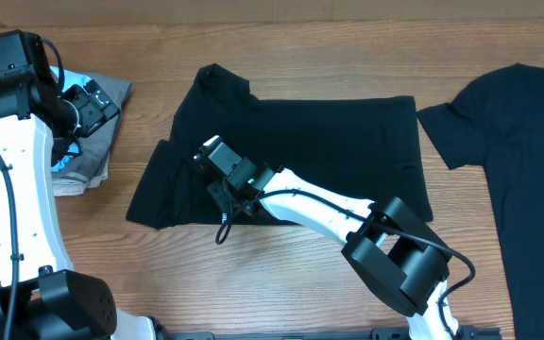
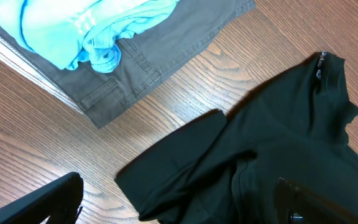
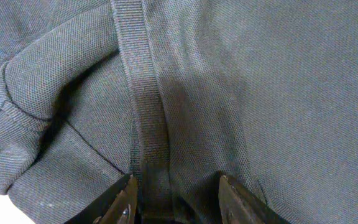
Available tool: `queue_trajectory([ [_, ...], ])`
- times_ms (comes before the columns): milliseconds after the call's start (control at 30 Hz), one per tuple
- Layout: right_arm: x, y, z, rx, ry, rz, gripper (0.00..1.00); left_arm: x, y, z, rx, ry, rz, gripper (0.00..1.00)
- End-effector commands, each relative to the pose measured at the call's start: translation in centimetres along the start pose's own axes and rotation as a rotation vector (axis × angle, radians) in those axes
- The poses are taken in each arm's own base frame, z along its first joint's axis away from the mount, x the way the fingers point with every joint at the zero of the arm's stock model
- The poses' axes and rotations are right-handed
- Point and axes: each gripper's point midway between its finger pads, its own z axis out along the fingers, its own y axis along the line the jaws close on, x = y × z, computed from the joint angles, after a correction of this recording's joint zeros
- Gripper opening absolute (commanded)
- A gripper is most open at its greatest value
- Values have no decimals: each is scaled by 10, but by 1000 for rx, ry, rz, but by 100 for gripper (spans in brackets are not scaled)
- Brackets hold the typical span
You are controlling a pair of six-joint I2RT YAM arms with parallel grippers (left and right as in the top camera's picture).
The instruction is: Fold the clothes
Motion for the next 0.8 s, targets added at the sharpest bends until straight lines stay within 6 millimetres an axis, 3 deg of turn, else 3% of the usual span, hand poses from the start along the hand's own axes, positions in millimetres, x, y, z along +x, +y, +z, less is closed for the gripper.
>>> queue_trajectory([
  [0, -6, 8, -2, -6, -21, -20, 47, -3, -3, -8, 18, -18, 13, 100],
  [267, -11, 5, -8, 33, -37, -33, 51, -3, -3, -8, 18, -18, 13, 100],
  [500, -43, 10, -64, 5, -135, -15, 52, -3, -3, -8, 18, -19, 13, 100],
  [600, -35, 12, -76, -5, -102, -73, 52, -3, -3, -8, 18, -18, 13, 100],
  [767, -7, 23, -64, -36, -8, -171, 51, -3, -3, -8, 17, -19, 13, 100],
])
